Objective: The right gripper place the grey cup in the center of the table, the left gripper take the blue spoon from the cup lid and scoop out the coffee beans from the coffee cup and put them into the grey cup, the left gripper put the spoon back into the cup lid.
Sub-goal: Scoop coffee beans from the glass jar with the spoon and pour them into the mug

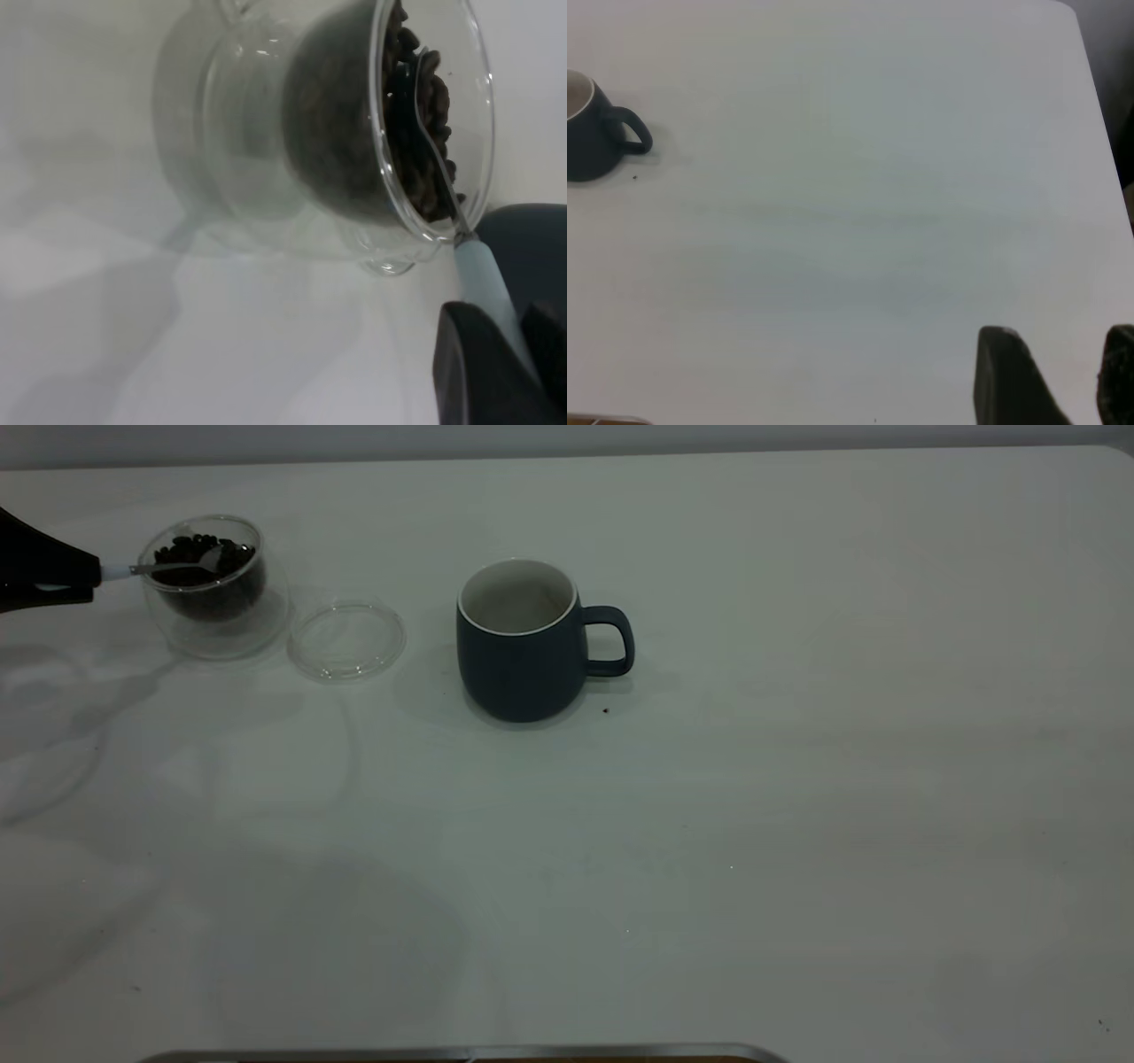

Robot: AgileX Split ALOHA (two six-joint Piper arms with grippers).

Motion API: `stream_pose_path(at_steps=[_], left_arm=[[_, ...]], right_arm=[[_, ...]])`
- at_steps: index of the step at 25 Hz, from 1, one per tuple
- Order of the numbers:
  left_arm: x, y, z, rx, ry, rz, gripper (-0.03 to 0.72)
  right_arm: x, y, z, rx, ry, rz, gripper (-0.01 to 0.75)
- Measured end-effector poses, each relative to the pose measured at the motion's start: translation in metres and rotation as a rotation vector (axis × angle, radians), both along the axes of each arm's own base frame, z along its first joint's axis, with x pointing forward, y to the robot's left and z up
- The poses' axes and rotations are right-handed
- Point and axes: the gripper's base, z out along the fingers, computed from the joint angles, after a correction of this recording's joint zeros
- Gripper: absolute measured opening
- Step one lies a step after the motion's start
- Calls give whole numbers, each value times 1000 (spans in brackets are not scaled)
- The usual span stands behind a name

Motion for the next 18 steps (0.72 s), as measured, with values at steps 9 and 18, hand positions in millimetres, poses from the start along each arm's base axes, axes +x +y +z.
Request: stream_pose_path(at_steps=[9, 18], left_arm=[[-9, 18, 3, -55, -11, 28, 130], [-12, 21, 3, -48, -9, 12, 130]], right_arm=[[0, 0, 0, 0, 0, 0, 281], [0, 0, 0, 0, 0, 0, 281]])
